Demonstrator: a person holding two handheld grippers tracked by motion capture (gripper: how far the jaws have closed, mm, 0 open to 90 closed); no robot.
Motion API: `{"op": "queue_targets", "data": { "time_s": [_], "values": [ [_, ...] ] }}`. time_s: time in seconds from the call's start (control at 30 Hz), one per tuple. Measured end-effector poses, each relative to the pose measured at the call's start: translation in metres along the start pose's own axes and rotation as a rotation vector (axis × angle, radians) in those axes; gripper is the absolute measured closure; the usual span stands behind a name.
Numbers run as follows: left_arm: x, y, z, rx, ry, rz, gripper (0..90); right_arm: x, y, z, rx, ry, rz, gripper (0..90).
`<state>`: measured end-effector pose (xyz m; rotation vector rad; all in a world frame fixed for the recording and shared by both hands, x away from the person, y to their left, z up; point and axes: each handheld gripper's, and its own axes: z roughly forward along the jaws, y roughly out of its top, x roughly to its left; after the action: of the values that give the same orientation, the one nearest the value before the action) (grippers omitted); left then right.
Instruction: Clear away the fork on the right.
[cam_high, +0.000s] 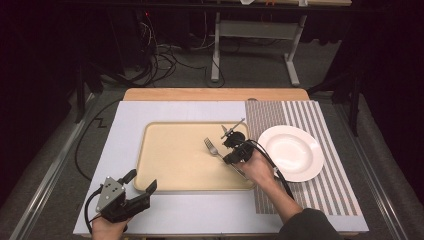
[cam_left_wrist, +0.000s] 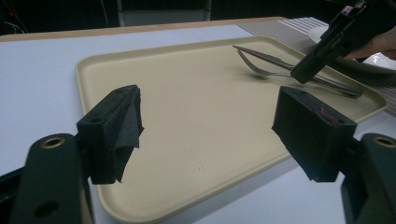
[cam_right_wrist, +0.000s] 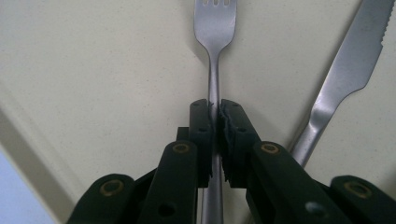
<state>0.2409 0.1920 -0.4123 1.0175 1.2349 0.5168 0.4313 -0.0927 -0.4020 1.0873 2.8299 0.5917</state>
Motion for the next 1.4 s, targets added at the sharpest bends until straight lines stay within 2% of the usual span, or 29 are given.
{"op": "queue_targets", "data": {
  "time_s": [0.03,0.1,0.17,0.43,0.53,0.7,0.73,0.87,1.07,1.23,1.27,1.4],
  "values": [
    [0.0000,-0.0001,0.0000,0.000,0.000,0.001,24.8,-0.0012,0.0002,0.0011,-0.007,-0.003,-0.014,84.7],
    [-0.0001,-0.0001,0.0000,0.000,0.000,0.001,24.8,-0.0004,0.0001,0.0021,-0.001,-0.012,-0.006,84.6],
    [-0.0002,-0.0002,-0.0001,0.000,0.000,0.001,24.8,-0.0011,0.0003,0.0035,-0.004,-0.020,-0.020,84.5],
    [-0.0004,-0.0004,0.0000,0.001,-0.001,0.003,24.8,-0.0008,0.0002,0.0055,-0.015,-0.035,-0.020,83.6],
    [-0.0004,-0.0004,0.0000,0.001,-0.001,0.003,24.8,-0.0011,0.0003,0.0061,-0.022,-0.051,-0.021,79.4],
    [-0.0006,-0.0006,0.0001,0.002,-0.002,0.004,24.8,-0.0015,0.0008,0.0073,-0.022,-0.057,-0.031,78.6],
    [-0.0006,-0.0007,0.0001,0.002,-0.002,0.004,24.8,-0.0004,0.0007,0.0071,-0.016,-0.059,-0.014,78.5],
    [-0.0006,-0.0007,0.0001,0.003,-0.002,0.004,24.8,-0.0030,0.0014,0.0083,-0.030,-0.068,-0.034,78.6],
    [-0.0005,-0.0006,0.0002,0.000,-0.001,0.006,24.8,-0.0058,0.0021,0.0090,-0.042,-0.081,-0.033,77.0],
    [-0.0004,-0.0004,0.0001,-0.001,0.000,0.006,24.7,-0.0071,0.0025,0.0092,-0.045,-0.094,-0.011,75.9],
    [-0.0005,-0.0004,0.0002,-0.001,-0.001,0.006,24.7,-0.0091,0.0029,0.0099,-0.054,-0.095,-0.032,76.0],
    [-0.0003,-0.0003,0.0001,-0.001,0.000,0.006,24.7,-0.0102,0.0036,0.0100,-0.053,-0.106,-0.020,75.8]
  ]
}}
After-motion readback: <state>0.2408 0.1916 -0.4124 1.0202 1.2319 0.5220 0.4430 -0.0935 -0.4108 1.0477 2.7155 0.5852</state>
